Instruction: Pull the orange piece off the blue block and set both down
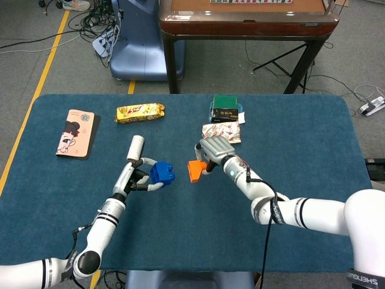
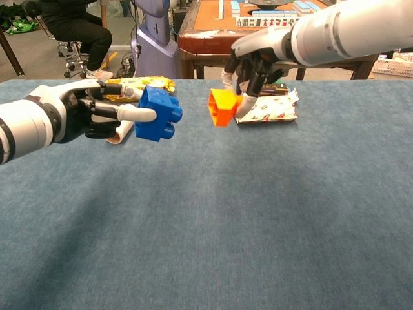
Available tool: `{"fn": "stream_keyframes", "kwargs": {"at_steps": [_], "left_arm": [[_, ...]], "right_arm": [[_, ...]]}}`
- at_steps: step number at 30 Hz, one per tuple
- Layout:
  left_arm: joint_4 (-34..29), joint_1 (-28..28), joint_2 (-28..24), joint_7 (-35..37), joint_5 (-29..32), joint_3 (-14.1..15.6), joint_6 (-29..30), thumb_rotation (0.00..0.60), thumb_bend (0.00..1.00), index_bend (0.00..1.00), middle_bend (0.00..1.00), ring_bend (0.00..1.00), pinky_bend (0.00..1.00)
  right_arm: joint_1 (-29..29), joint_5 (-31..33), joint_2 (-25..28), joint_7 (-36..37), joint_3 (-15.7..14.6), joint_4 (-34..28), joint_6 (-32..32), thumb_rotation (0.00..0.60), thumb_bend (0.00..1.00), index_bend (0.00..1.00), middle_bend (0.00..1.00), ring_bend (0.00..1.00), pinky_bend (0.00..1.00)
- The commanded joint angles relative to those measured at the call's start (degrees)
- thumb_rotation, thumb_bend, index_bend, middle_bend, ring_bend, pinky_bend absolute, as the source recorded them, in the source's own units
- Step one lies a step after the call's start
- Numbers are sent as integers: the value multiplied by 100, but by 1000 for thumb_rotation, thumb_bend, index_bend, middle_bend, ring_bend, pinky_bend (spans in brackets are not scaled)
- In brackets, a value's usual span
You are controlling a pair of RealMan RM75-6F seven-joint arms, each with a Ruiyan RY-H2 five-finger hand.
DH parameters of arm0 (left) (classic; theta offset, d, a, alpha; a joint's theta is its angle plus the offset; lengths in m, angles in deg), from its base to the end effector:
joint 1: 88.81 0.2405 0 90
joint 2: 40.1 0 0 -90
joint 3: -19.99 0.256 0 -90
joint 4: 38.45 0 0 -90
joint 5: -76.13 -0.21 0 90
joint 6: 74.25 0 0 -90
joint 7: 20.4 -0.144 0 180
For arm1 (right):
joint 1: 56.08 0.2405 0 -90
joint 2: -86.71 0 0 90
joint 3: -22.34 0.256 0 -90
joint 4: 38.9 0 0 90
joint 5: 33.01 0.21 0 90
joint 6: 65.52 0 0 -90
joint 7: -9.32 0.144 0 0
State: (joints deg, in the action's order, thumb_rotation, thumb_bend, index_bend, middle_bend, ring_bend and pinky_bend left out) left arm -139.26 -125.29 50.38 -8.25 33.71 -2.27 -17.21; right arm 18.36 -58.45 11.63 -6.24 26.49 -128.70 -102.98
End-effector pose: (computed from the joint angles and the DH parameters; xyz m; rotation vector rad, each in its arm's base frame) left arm -0.1187 0.3229 -0.0086 -1.0660 -2.0368 -1.3849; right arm -0.0505 -0.4088 0.0174 1.9825 -1.2151 0.7351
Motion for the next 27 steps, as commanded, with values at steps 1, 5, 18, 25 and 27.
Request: {"fn": "stream_keyframes", "kwargs": {"at_steps": [1,5,18,25,27], "left_arm": [[95,-43,56,-79,27,60,-64,600,161,638,1000,1000,1000],[275,-172,122,-317,105,153,-189,600,161,621,1000,1000,1000],[463,-317,203,-1007,302,258,100,600,0,163,1000,1000,1000],[311,-168,-177,-1523,-49,499,499,600,0,147,960,996,1000],[278,-90,-386,-1959,-381,768,766,600,0,147,834,954,1000]], "right_arm": [[-34,33,-36,-130,-153,91,-38,600,524,732,1000,1000,1000],[-48,109,-182,-353,-327,243,-197,600,523,704,1000,1000,1000],[-546,-468,-139,-164,-135,132,-630,600,0,6,997,1000,1000],[-1175,-1416,326,144,-87,-433,-1224,600,0,0,764,959,987],[-1423,-1758,541,207,-145,-638,-1466,600,0,0,622,856,913]]}}
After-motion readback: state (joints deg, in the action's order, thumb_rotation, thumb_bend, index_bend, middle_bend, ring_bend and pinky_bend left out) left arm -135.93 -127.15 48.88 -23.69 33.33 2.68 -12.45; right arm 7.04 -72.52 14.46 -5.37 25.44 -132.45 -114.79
